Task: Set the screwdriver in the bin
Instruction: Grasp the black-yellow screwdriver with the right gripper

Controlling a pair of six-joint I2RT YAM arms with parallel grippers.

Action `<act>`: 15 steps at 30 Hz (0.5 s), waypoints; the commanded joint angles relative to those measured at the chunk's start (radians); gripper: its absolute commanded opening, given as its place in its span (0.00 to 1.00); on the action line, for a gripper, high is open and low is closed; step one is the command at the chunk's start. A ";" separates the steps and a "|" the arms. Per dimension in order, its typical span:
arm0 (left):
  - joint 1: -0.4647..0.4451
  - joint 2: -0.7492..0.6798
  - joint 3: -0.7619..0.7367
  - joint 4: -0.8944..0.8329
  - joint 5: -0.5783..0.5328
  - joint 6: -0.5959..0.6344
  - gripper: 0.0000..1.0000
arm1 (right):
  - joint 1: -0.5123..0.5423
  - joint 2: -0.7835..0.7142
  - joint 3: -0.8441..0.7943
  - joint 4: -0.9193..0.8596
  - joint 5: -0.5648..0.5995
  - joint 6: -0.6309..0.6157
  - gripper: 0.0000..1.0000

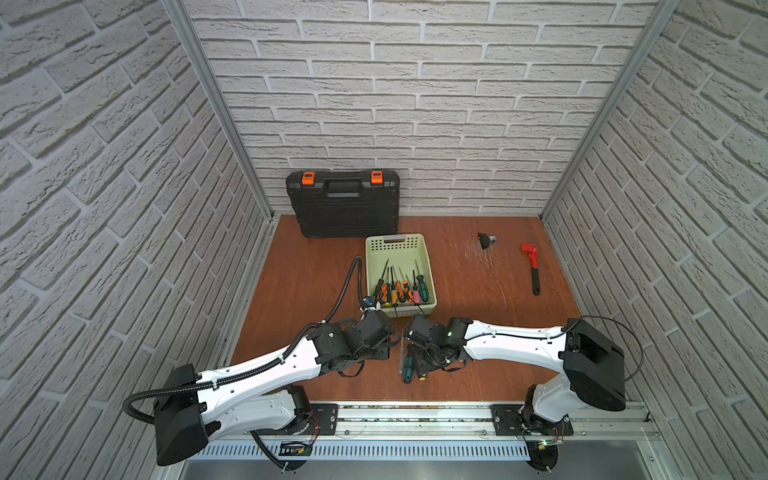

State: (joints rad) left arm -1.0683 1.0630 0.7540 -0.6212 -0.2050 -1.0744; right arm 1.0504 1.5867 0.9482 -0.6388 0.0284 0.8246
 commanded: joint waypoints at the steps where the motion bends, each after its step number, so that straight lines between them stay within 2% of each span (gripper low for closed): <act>1: 0.004 -0.019 -0.006 0.010 -0.038 -0.002 0.47 | 0.008 0.020 0.027 0.007 0.019 0.021 0.42; 15: 0.024 -0.063 -0.027 0.001 -0.038 0.013 0.47 | 0.008 0.104 0.062 -0.058 0.071 -0.002 0.41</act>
State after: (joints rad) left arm -1.0534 1.0199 0.7441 -0.6243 -0.2211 -1.0698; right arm 1.0519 1.6733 0.9947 -0.6601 0.0616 0.8303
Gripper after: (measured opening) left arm 0.472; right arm 0.414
